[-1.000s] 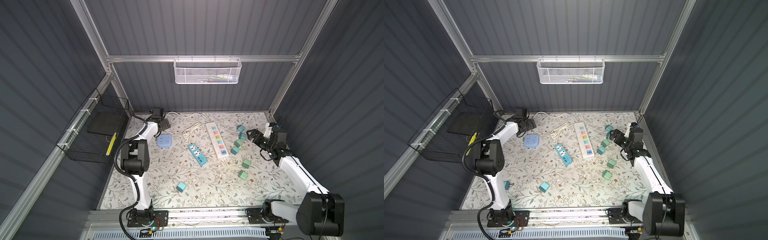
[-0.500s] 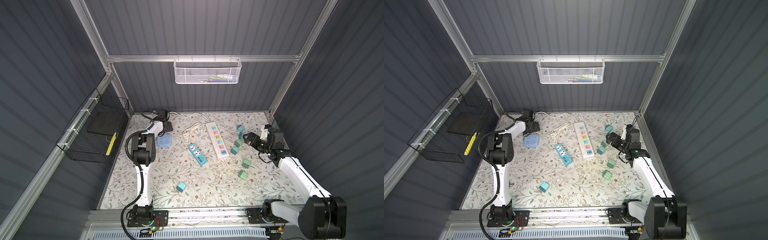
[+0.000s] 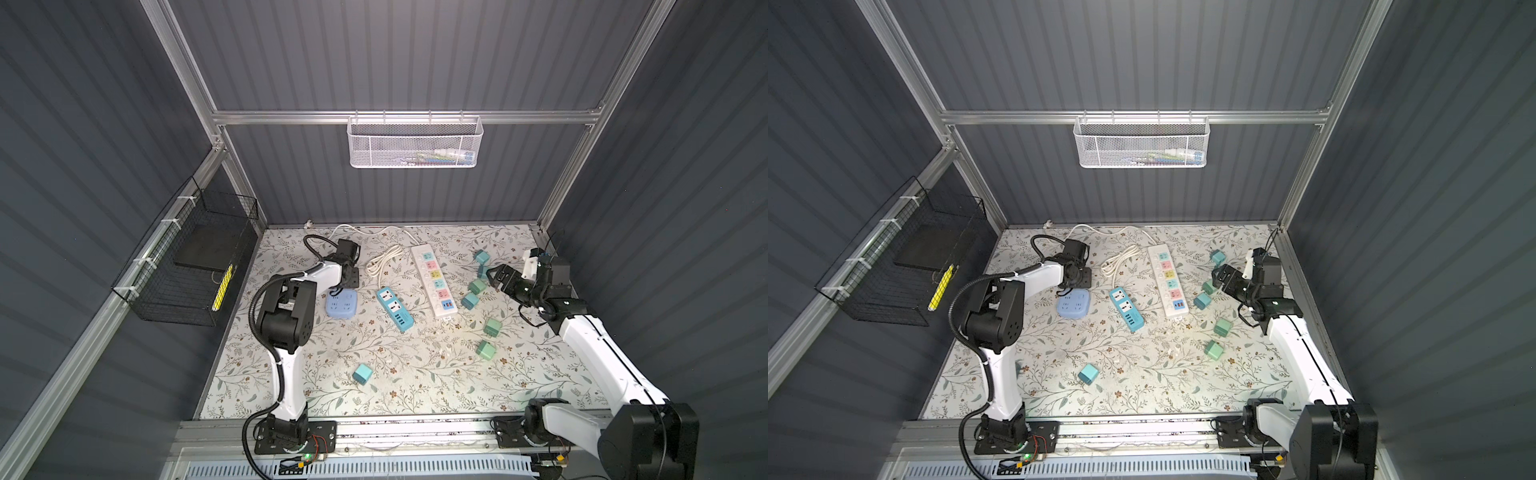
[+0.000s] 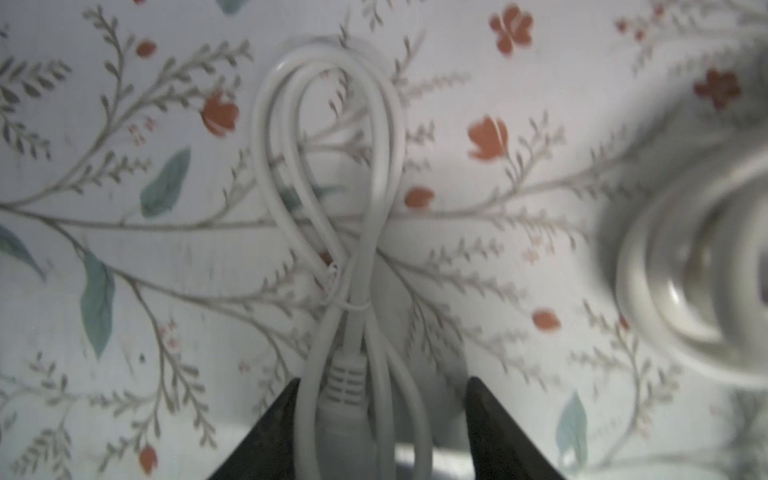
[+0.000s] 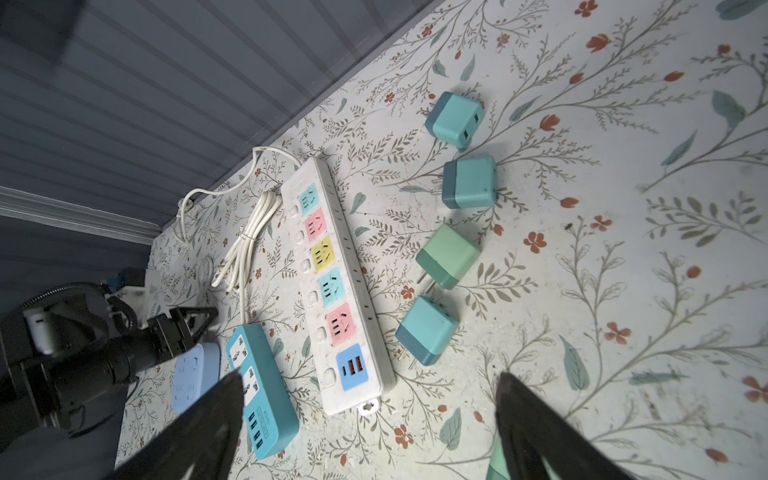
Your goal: Insert the plug
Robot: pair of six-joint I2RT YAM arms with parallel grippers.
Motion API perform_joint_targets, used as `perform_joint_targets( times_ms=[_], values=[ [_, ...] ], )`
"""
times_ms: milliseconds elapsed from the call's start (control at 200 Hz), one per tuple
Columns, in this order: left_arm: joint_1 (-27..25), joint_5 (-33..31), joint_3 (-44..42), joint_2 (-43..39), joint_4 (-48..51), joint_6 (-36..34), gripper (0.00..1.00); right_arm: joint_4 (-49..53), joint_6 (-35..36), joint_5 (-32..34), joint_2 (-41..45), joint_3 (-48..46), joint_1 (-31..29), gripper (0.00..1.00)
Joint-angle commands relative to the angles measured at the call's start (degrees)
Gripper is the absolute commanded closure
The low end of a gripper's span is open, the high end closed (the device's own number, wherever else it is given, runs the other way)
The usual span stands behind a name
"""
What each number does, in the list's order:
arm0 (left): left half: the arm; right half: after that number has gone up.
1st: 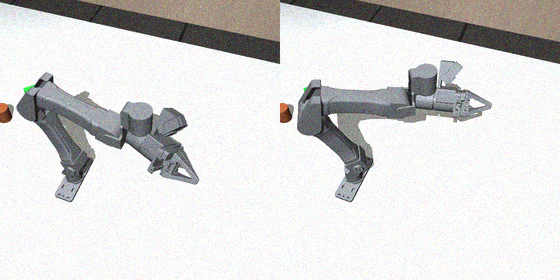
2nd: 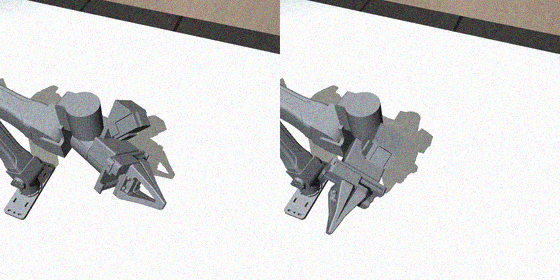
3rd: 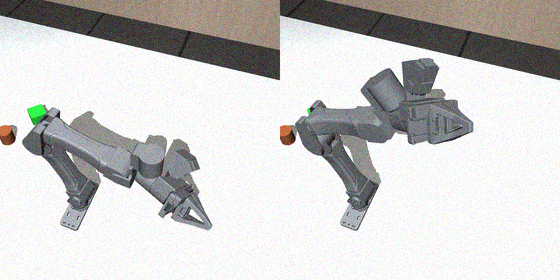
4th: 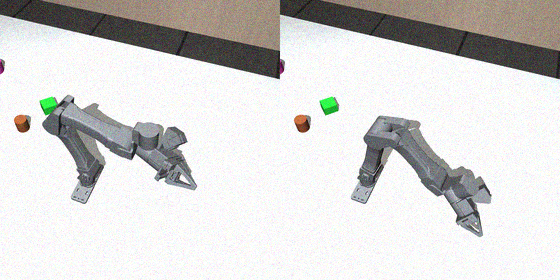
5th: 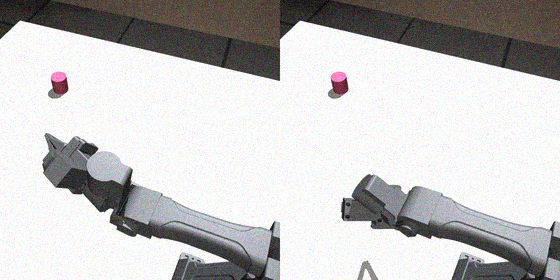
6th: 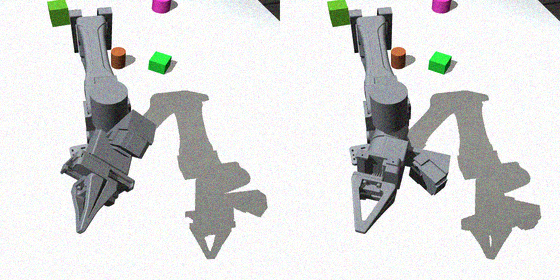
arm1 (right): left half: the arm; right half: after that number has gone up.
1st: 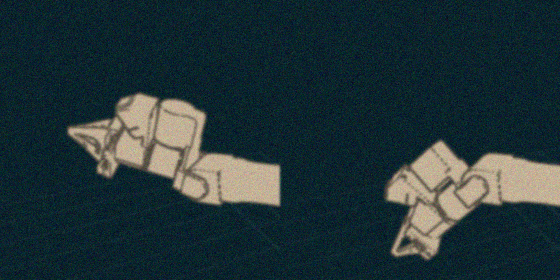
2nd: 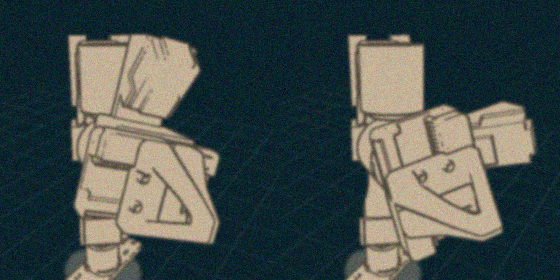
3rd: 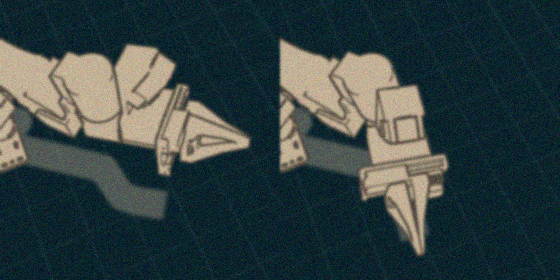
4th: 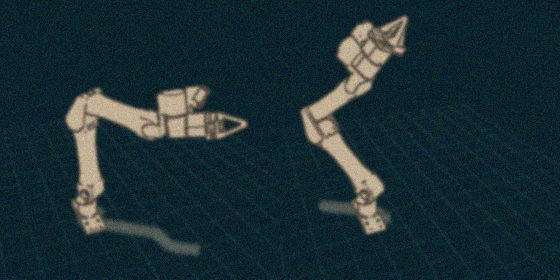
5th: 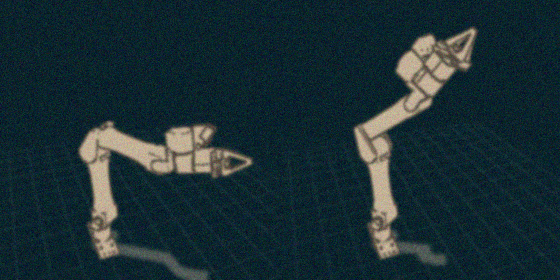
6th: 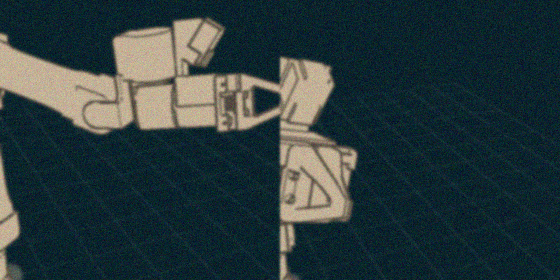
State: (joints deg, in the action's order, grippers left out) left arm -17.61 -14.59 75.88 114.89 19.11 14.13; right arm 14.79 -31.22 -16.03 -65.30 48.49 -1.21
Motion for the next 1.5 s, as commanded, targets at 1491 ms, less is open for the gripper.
perform_joint_targets(
  times_ms=[1491],
  values=[
    [4.2,-18.3,-38.7,-43.1,49.7,92.7,0.23,20.2,9.8,9.8,-6.9,15.7,-15.2,0.01]
  ],
)
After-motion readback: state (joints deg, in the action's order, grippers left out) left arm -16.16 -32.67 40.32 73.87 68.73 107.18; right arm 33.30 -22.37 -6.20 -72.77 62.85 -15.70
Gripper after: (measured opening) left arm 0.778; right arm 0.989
